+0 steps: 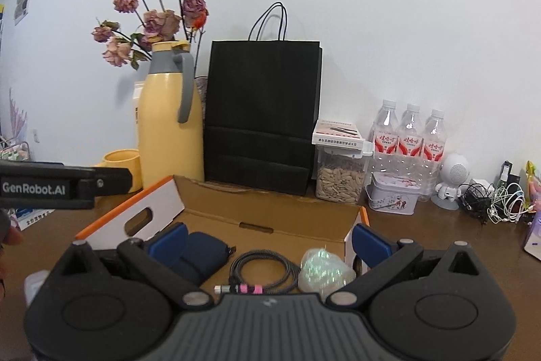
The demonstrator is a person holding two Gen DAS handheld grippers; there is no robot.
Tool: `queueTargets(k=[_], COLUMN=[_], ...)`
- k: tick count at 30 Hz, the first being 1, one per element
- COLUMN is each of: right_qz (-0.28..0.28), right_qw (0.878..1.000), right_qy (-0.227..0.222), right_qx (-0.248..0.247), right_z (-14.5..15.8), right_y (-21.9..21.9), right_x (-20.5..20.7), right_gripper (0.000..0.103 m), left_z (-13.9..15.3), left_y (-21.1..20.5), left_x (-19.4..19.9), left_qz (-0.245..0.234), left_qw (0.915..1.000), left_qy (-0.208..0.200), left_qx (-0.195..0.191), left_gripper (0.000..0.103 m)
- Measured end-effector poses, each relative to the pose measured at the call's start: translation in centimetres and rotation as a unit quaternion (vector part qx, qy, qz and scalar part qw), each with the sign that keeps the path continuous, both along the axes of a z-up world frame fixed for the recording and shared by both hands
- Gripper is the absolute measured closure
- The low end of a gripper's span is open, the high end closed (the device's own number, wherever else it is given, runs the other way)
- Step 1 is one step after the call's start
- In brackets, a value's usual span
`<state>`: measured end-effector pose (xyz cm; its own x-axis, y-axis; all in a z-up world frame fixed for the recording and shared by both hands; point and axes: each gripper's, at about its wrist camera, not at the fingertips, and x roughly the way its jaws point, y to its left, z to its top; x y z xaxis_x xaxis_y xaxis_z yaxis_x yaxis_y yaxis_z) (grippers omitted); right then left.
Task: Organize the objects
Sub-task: 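Withdraw both tools from the box back toward the table items, then grasp the yellow-and-white plush toy with the right tool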
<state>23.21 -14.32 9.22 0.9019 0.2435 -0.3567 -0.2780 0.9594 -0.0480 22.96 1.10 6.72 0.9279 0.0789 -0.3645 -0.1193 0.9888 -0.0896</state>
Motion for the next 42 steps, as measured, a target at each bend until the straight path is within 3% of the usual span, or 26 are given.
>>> queueTargets(k=[14,25,33,39,42], right_qz=[0.0,-0.01,-0.016,-0.027,-0.03], right_qw=[1.0,0.999,0.998,0.997,0.995], right_qy=[0.007,0.034,0.057,0.076,0.097], right_qx=[0.0,-0.007,0.001,0.011,0.007], right_z=[-0.8,-3.2,-4.9,-5.1,-5.5], right_y=[-2.4,-4.3,-4.8,-4.9,-4.7], right_x=[-8.5,-13.3,-14.8,-13.0,-11.3], right_gripper=[0.0,0.0,0.0,0.0,0.009], left_z=[-0.2,-2.6,-4.5,-5.0,-5.3], left_y=[1.1,1.9,2.7,3.4,3.8], left_x=[-8.8,-13.8,-16.0,-15.9,-16.0], left_qz=[0.007,0.004,-0.007,0.001,0.004], left_qw=[0.9999,0.9994,0.9988,0.9986,0.9985], left_qy=[0.007,0.032,0.047,0.052,0.055], left_qx=[0.013,0.011,0.009,0.002,-0.001], left_gripper=[0.0,0.0,0.0,0.0,0.0])
